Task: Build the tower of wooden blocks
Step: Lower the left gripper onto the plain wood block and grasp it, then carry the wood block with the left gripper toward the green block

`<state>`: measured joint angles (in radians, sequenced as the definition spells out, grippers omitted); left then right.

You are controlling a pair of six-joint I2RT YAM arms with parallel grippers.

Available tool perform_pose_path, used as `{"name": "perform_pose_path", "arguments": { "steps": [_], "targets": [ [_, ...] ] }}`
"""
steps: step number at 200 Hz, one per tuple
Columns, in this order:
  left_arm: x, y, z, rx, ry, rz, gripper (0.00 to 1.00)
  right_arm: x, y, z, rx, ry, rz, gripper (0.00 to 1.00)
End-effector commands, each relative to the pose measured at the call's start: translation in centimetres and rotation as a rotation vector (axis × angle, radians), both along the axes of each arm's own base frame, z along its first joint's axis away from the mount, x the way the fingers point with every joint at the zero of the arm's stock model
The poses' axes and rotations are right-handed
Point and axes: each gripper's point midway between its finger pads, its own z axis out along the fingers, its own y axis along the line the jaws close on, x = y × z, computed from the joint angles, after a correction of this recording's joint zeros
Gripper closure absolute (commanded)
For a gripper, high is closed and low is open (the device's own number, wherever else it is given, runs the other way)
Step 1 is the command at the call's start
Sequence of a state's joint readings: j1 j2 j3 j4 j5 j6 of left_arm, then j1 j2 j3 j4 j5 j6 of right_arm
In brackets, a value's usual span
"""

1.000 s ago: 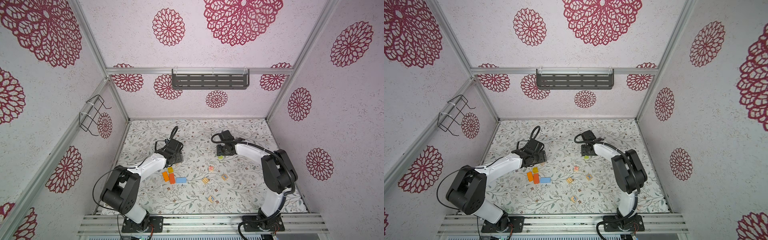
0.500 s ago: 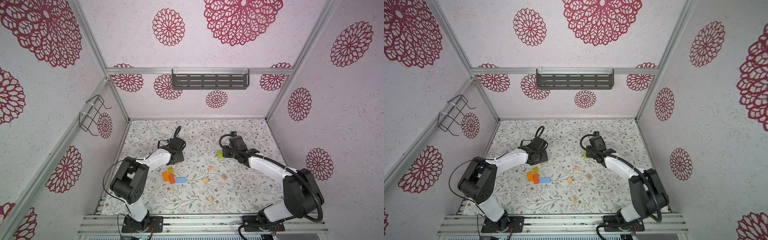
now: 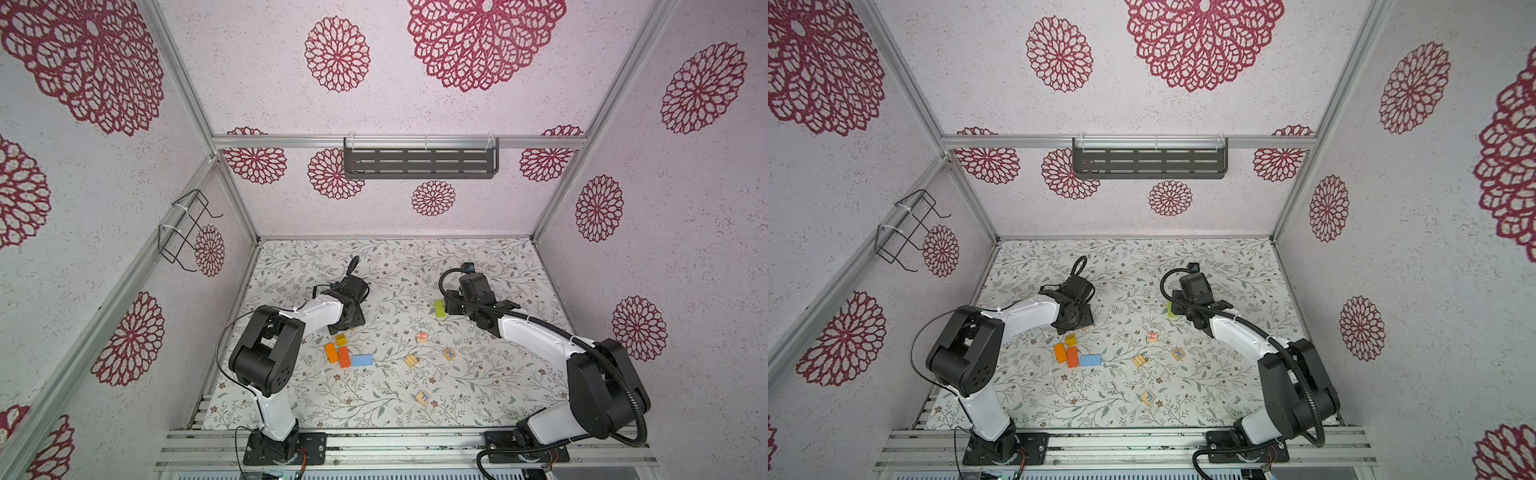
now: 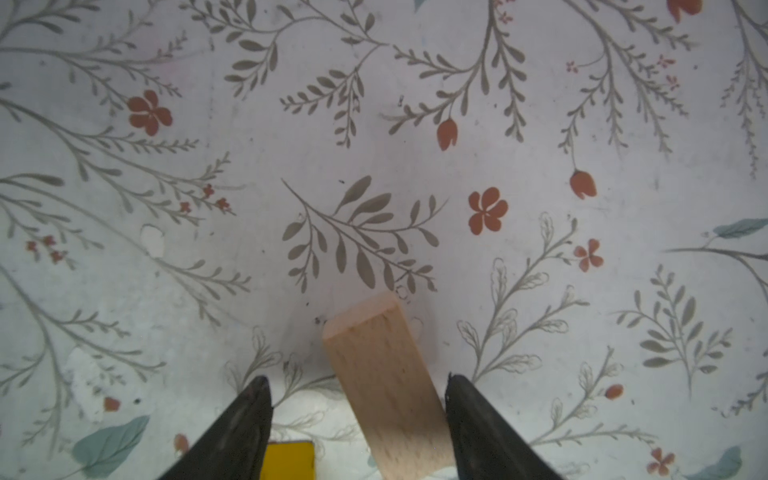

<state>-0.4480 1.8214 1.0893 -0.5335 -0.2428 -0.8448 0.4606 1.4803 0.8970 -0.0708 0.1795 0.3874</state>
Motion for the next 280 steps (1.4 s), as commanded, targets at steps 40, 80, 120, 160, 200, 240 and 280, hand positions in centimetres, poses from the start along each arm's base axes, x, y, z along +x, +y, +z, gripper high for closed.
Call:
{"name": "perform_pose_path", "arguments": {
  "steps": [40,80,120,160,200,240,280],
  "targets": [
    [0.9,-0.3,-0.3,-0.019,-0.001,0.028,0.38,0.3,0.0,2.1,0.047,-0.057,-0.017,0.38],
    [1.2,-0.7,-0.6,-0.028,0.006,0.023,0.48,0.3,-0.2,2.3,0.046,-0.064,-0.02,0.38],
    [1.3,-1.0,-0.5,-0.041,0.003,0.017,0.63,0.3,-0.1,2.4,0.05,-0.067,-0.019,0.38],
    [1.3,-1.3,-0.3,-0.055,0.003,0.009,0.68,0.2,-0.1,2.6,0.054,-0.072,-0.017,0.38],
    [1.8,-2.0,1.1,-0.045,-0.01,-0.028,0.69,0.1,-0.2,3.0,0.063,-0.085,-0.02,0.37],
    [2.7,-4.1,2.6,-0.051,-0.014,-0.09,0.7,0.3,-0.5,3.1,0.098,-0.087,-0.03,0.36],
    [3.8,-6.5,3.5,-0.048,-0.021,-0.134,0.7,0.4,-1.6,3.3,0.137,-0.095,-0.063,0.35]
  ]
}}
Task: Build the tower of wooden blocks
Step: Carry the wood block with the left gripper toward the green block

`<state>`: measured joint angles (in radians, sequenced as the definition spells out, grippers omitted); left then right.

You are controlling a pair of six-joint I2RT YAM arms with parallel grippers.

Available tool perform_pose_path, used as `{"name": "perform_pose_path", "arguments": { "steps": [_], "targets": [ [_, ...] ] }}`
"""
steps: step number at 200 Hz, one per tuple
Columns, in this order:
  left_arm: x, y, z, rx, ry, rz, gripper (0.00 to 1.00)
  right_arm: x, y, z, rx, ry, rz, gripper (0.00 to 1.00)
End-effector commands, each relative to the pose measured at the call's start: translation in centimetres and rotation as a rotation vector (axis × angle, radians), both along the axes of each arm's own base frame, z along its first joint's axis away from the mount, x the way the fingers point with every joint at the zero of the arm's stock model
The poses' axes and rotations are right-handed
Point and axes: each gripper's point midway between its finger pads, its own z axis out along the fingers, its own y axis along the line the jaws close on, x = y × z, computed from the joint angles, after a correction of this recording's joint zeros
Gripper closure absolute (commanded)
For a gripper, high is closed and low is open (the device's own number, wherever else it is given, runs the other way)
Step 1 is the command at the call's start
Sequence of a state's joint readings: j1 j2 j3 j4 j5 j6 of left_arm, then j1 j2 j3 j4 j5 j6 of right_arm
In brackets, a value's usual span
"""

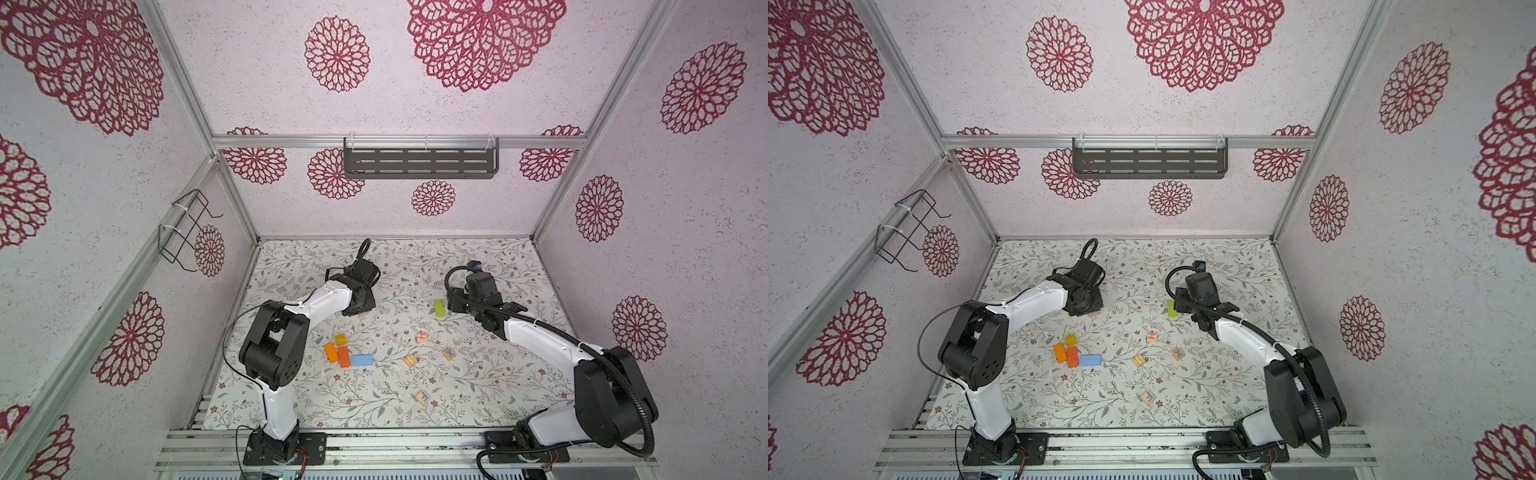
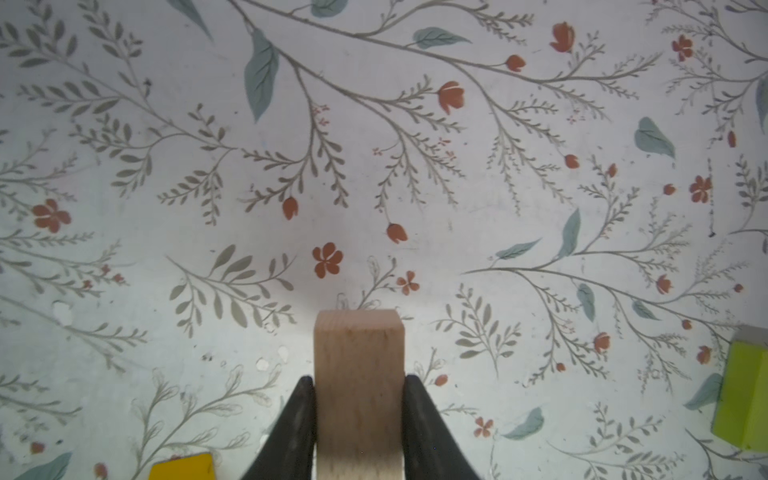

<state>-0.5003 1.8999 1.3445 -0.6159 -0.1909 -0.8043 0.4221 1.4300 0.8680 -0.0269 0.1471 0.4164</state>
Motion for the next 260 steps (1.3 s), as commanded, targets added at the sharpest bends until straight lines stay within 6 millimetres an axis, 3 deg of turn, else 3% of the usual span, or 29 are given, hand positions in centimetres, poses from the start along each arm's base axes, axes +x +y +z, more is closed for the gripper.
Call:
{"name": "perform_pose_path", "arguments": {
  "steps": [1,13,17,75,121,260],
  "targets": [
    [-0.3,-1.0,-0.6,0.025,0.036,-0.028,0.7,0.1,-0.6,1.9,0.069,-0.052,-0.031,0.35],
    [0.1,-1.7,0.0,0.016,0.026,-0.025,0.7,0.0,-1.0,2.1,0.082,-0.06,-0.044,0.34],
    [0.1,-1.9,-1.3,0.026,0.054,-0.026,0.7,0.0,-1.1,2.2,0.086,-0.065,-0.05,0.34],
    [2.2,-7.4,0.1,-0.011,0.003,-0.07,0.7,-0.4,-1.7,2.3,0.147,-0.107,-0.093,0.31],
    [3.0,-10.6,-0.4,-0.023,-0.002,-0.099,0.7,-0.8,-2.9,3.1,0.166,-0.148,-0.133,0.31],
    [2.1,-16.2,-2.9,-0.074,0.028,-0.131,0.73,-1.6,-3.4,4.5,0.207,-0.199,-0.148,0.31]
  ]
}}
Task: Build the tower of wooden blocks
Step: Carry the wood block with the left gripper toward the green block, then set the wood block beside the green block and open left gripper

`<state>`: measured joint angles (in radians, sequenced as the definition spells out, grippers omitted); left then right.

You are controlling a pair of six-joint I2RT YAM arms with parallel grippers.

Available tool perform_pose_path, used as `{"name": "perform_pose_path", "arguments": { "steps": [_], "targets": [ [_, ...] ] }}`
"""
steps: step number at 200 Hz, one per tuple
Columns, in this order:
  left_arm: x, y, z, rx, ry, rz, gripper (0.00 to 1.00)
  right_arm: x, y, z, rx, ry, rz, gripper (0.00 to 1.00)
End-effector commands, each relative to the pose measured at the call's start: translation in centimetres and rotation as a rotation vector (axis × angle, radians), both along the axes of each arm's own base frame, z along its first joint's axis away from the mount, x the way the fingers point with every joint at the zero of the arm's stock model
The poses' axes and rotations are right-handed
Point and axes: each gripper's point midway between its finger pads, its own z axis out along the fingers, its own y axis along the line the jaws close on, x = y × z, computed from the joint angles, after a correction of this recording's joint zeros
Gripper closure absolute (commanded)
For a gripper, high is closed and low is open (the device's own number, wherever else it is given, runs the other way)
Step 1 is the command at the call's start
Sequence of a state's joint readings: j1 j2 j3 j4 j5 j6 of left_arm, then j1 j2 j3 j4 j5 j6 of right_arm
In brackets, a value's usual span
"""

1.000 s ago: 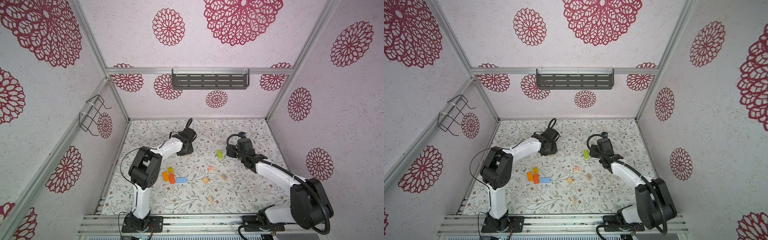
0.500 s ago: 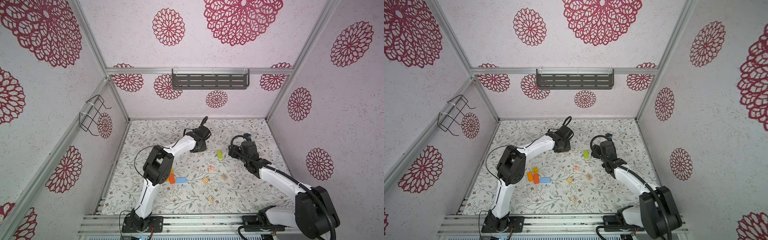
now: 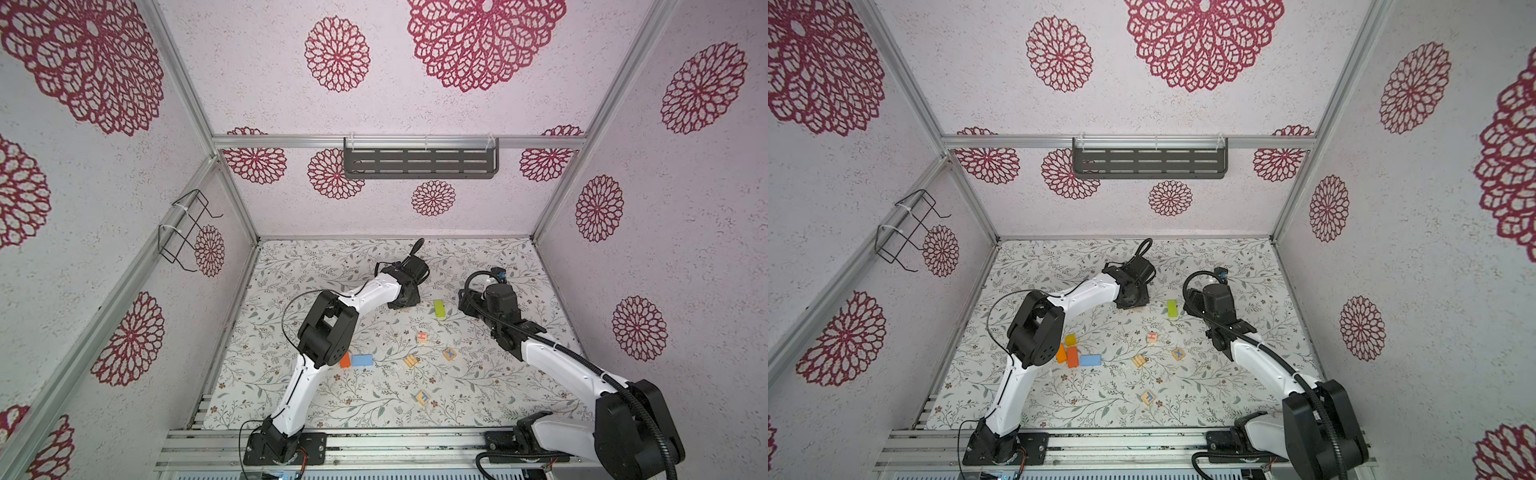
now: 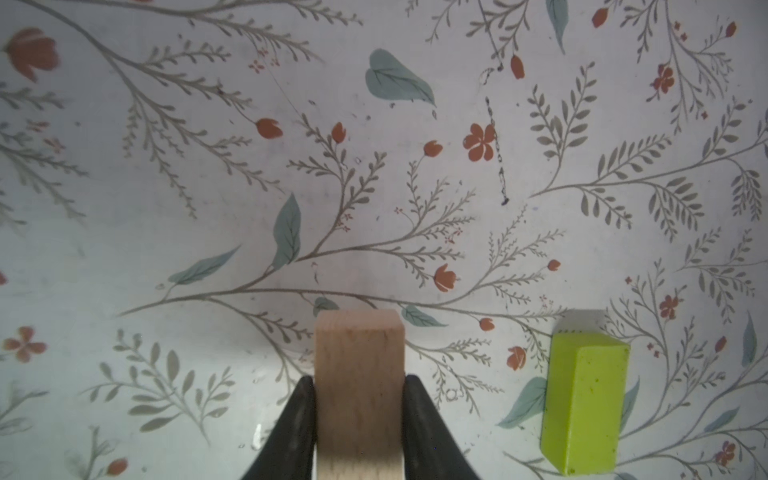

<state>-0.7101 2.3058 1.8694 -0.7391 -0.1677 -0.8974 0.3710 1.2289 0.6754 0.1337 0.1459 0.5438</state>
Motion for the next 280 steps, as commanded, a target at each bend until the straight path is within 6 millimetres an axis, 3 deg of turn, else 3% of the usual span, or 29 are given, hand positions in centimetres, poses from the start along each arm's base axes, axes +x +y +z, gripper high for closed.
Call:
{"name": "perform_pose_path", "arguments": {
  "steps": [1,71,280],
  "targets": [
    [-0.5,-1.6,-0.3,-0.02,0.008,0.003,0.73,0.2,-0.4,2.3,0.037,-0.067,-0.029,0.31],
    [-1.2,-3.0,-1.5,-0.016,0.027,-0.016,0.73,0.0,-0.4,2.6,0.048,-0.076,-0.023,0.31],
    [-2.1,-6.5,-2.3,-0.037,0.046,-0.07,0.73,0.0,-0.3,2.8,0.048,-0.082,-0.018,0.31]
  ]
}}
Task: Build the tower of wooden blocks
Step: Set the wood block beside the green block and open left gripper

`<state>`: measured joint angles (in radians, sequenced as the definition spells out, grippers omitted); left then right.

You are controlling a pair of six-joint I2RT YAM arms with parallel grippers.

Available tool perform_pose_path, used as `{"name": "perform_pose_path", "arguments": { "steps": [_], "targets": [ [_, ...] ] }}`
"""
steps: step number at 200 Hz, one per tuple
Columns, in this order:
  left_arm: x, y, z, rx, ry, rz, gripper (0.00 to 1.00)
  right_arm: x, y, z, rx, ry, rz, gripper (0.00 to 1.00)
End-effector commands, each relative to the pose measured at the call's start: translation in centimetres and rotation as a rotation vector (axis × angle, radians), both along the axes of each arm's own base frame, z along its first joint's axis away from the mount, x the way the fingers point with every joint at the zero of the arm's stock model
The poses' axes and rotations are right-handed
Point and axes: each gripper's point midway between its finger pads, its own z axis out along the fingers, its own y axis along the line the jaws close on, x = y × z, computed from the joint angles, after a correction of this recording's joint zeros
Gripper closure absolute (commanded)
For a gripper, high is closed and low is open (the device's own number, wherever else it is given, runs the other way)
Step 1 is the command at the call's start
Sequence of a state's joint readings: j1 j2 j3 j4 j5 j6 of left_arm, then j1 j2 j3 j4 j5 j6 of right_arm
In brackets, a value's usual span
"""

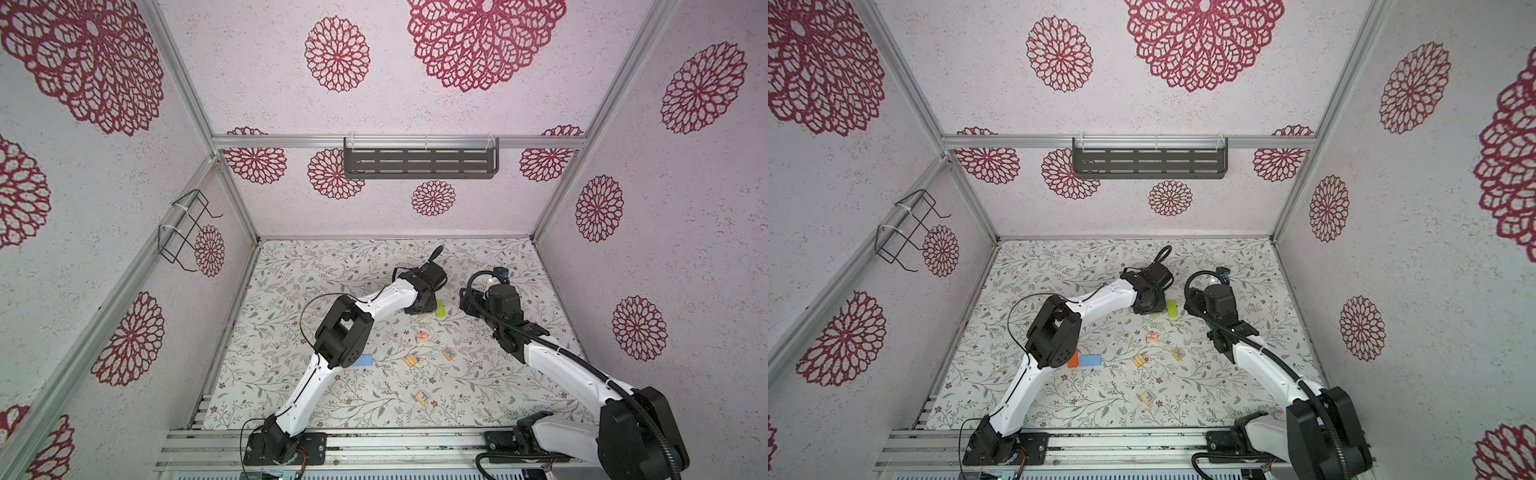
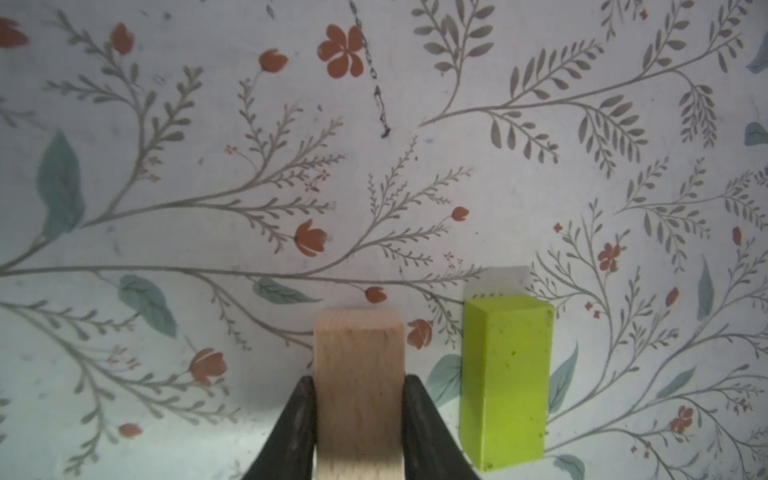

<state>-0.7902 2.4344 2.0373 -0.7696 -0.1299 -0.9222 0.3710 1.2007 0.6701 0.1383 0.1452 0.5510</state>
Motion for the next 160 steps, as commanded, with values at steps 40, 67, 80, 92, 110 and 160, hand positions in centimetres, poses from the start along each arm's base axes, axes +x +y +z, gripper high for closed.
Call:
{"name": "perform_pose_path", "arguments": {
  "steps": [40,67,80,92,110,160],
  "targets": [
    [-0.87,-0.93,-0.85,0.006,0.025,0.002,0.73,0.13,-0.27,2.02,0.034,-0.06,-0.015,0.31],
    [-0.96,-0.93,-1.03,0.008,0.029,0.005,0.72,0.11,-0.24,2.0,0.034,-0.06,-0.013,0.31],
    [-0.99,-0.96,-1.13,0.009,0.029,0.008,0.71,0.11,-0.27,2.02,0.034,-0.06,-0.014,0.31],
    [-1.02,-0.96,-1.22,0.009,0.031,0.01,0.7,0.1,-0.27,2.03,0.033,-0.061,-0.015,0.31],
    [-1.06,-1.03,-1.34,0.009,0.031,0.01,0.65,0.09,-0.31,2.05,0.033,-0.061,-0.016,0.31],
    [-1.03,-1.0,-1.23,0.01,0.029,0.012,0.51,0.03,-0.31,2.18,0.033,-0.064,-0.014,0.31]
  ]
}}
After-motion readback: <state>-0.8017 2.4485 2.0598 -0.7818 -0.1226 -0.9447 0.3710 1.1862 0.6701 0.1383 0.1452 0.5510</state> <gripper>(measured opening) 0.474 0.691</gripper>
